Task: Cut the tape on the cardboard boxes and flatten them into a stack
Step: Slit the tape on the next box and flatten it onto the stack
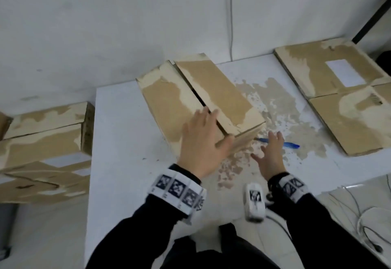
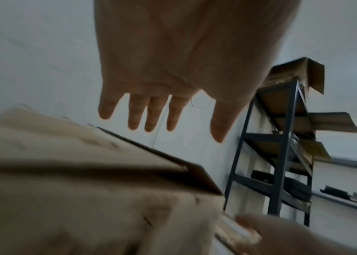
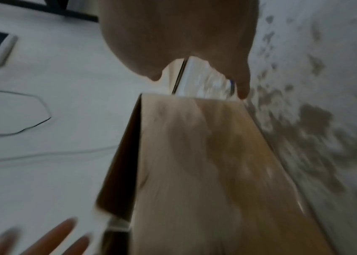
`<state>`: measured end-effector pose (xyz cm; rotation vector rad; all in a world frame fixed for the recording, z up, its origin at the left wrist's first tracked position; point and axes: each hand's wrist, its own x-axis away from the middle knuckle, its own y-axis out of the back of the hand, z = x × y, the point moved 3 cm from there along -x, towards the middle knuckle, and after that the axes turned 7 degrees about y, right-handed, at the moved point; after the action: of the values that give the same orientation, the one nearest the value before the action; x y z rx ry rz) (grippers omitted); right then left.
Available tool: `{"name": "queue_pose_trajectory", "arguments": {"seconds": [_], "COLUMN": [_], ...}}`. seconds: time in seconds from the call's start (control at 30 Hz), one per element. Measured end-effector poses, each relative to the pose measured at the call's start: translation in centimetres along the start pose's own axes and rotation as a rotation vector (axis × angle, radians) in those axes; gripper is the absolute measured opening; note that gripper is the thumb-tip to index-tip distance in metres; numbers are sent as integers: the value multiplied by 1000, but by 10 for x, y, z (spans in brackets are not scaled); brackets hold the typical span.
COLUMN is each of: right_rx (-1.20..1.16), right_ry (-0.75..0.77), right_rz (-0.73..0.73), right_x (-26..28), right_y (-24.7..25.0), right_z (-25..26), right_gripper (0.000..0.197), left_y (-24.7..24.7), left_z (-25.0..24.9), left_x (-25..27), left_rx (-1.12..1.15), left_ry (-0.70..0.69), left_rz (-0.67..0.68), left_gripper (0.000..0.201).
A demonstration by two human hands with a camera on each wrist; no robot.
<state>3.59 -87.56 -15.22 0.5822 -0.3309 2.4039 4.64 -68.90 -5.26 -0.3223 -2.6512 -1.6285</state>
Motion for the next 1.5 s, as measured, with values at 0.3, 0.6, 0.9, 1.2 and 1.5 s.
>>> {"name": "queue_pose_trajectory", "arguments": {"seconds": [0.3, 0.6, 0.9, 1.2, 1.5], "right_rx": [302, -7, 498, 793, 772], "right_ry": [2, 63, 1124, 1236, 1143], "right_rz": [367, 430, 842, 1159, 967], "right_x": [-56, -30, 42, 80, 51], "right_y": [-6, -7, -54, -82, -58], "right_z": [-3, 10, 82, 9, 17], "right_gripper": [48, 18, 59, 70, 50], "left_y": [-77, -37, -42, -17, 28], "left_z": [-8, 12, 47, 114, 97], "left_x": [-18, 7, 44, 135, 96], "left_rx": [-472, -21, 1555, 916, 194], "left_ry": [87, -23, 510, 822, 405], "left_rz": [-118, -443, -453, -1021, -732], "left_gripper": [81, 80, 23, 72, 41]}}
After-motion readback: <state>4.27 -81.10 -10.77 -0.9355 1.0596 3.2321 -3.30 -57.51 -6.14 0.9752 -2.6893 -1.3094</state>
